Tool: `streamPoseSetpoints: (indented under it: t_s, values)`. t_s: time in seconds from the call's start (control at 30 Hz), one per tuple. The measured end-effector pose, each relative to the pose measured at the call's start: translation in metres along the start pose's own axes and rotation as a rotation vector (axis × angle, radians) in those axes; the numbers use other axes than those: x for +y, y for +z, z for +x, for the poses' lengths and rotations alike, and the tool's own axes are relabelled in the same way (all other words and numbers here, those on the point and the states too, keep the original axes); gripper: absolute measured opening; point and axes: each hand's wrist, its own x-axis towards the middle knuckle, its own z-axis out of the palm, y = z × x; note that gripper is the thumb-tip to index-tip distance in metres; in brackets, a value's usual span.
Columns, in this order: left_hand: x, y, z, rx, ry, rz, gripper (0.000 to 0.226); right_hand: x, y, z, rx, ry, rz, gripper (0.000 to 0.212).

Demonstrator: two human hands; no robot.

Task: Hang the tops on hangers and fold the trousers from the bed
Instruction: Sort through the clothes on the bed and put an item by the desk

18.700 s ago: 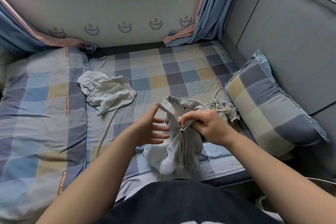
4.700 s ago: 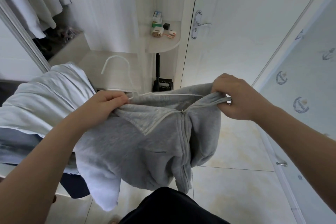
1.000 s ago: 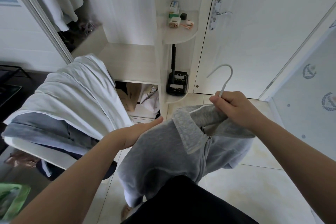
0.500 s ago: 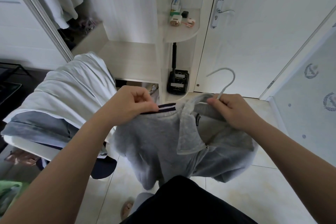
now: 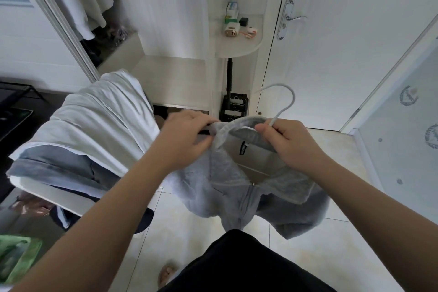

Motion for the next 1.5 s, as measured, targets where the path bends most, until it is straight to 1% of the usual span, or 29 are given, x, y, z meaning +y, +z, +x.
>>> streamPoseSetpoints:
  t_s: [0.03, 0.13, 0.2, 0.3, 0.37, 0.4, 0.43, 0.47, 0.5, 0.53, 0.57, 0.6, 0.67, 0.73, 0.83, 0.9, 1.0, 1.1, 1.17, 1.23, 1.3, 1.37, 1.4, 1.43, 1.5]
  values:
    - [0.009, 0.007, 0.002, -0.019, 0.009, -0.046, 0.034, -0.003, 0.003, 0.003, 0.0, 0.005, -0.006, 0.048]
    - [0.02, 0.024, 0.004, 0.094, -0.011, -0.036, 0.022, -0.007, 0.006, 0.01, -0.022, 0.003, 0.012, 0.046]
    - [0.019, 0.027, 0.004, 0.139, -0.02, -0.068, 0.013, -0.008, 0.003, 0.012, -0.076, -0.005, -0.021, 0.039]
    - [0.012, 0.023, 0.004, 0.199, -0.015, -0.215, 0.017, -0.003, -0.015, 0.01, -0.191, -0.068, -0.063, 0.005]
    - [0.001, 0.018, 0.004, 0.252, -0.023, -0.235, 0.016, 0.015, -0.036, 0.004, -0.197, -0.074, -0.125, 0.041]
    - [-0.006, 0.015, 0.003, 0.274, -0.035, -0.233, 0.014, 0.027, -0.049, -0.001, -0.201, -0.022, -0.168, 0.055]
    - [-0.012, 0.013, 0.003, 0.296, -0.05, -0.238, 0.012, 0.037, -0.059, -0.007, -0.242, 0.056, -0.187, 0.061]
    - [-0.017, 0.01, 0.001, 0.321, -0.061, -0.25, 0.011, 0.047, -0.066, -0.014, -0.317, 0.15, -0.173, 0.059]
    - [-0.022, 0.006, -0.001, 0.35, -0.073, -0.268, 0.011, 0.059, -0.071, -0.02, -0.41, 0.241, -0.144, 0.05]
    - [-0.026, 0.003, -0.003, 0.377, -0.092, -0.289, 0.011, 0.07, -0.071, -0.025, -0.486, 0.3, -0.126, 0.039]
    - [-0.029, 0.001, -0.004, 0.398, -0.114, -0.303, 0.013, 0.078, -0.069, -0.029, -0.513, 0.319, -0.134, 0.028]
    - [-0.03, -0.001, -0.004, 0.412, -0.126, -0.306, 0.016, 0.085, -0.066, -0.031, -0.494, 0.318, -0.158, 0.021]
    - [-0.03, -0.003, -0.002, 0.408, -0.128, -0.292, 0.02, 0.093, -0.058, -0.033, -0.382, 0.304, -0.199, 0.022]
    - [-0.031, -0.004, -0.001, 0.361, -0.124, -0.272, 0.021, 0.097, -0.05, -0.032, -0.283, 0.3, -0.248, 0.02]
    - [-0.038, -0.006, -0.004, 0.228, -0.089, -0.247, 0.022, 0.1, -0.047, -0.03, -0.166, 0.323, -0.256, 0.017]
    - [-0.045, -0.007, -0.009, 0.135, -0.078, -0.218, 0.024, 0.101, -0.05, -0.027, -0.096, 0.327, -0.258, 0.02]
    - [-0.053, -0.005, -0.016, 0.013, -0.07, -0.103, 0.028, 0.097, -0.049, -0.019, 0.026, 0.329, -0.255, 0.022]
    - [-0.056, 0.001, -0.018, -0.06, -0.091, 0.002, 0.024, 0.082, -0.045, -0.006, 0.182, 0.348, -0.2, 0.01]
    - [-0.055, 0.004, -0.019, -0.018, -0.139, 0.016, 0.021, 0.065, -0.045, -0.003, 0.264, 0.307, -0.143, 0.009]
    - [-0.054, 0.001, -0.019, 0.086, -0.187, 0.012, 0.017, 0.045, -0.046, -0.007, 0.301, 0.2, -0.046, 0.014]
    - [-0.051, -0.003, -0.019, 0.217, -0.21, 0.018, 0.015, 0.029, -0.046, -0.017, 0.248, 0.046, 0.017, 0.016]
    - [-0.043, -0.006, -0.018, 0.352, -0.239, -0.023, 0.018, 0.024, -0.046, -0.026, 0.108, -0.083, -0.026, 0.01]
    - [-0.038, -0.007, -0.017, 0.4, -0.25, -0.06, 0.02, 0.025, -0.047, -0.027, 0.053, -0.112, -0.047, 0.006]
    - [-0.033, -0.007, -0.017, 0.429, -0.251, -0.096, 0.02, 0.027, -0.047, -0.028, 0.036, -0.121, -0.027, 0.006]
    - [-0.027, -0.005, -0.015, 0.444, -0.233, -0.177, 0.018, 0.033, -0.049, -0.027, 0.098, -0.087, 0.128, 0.024]
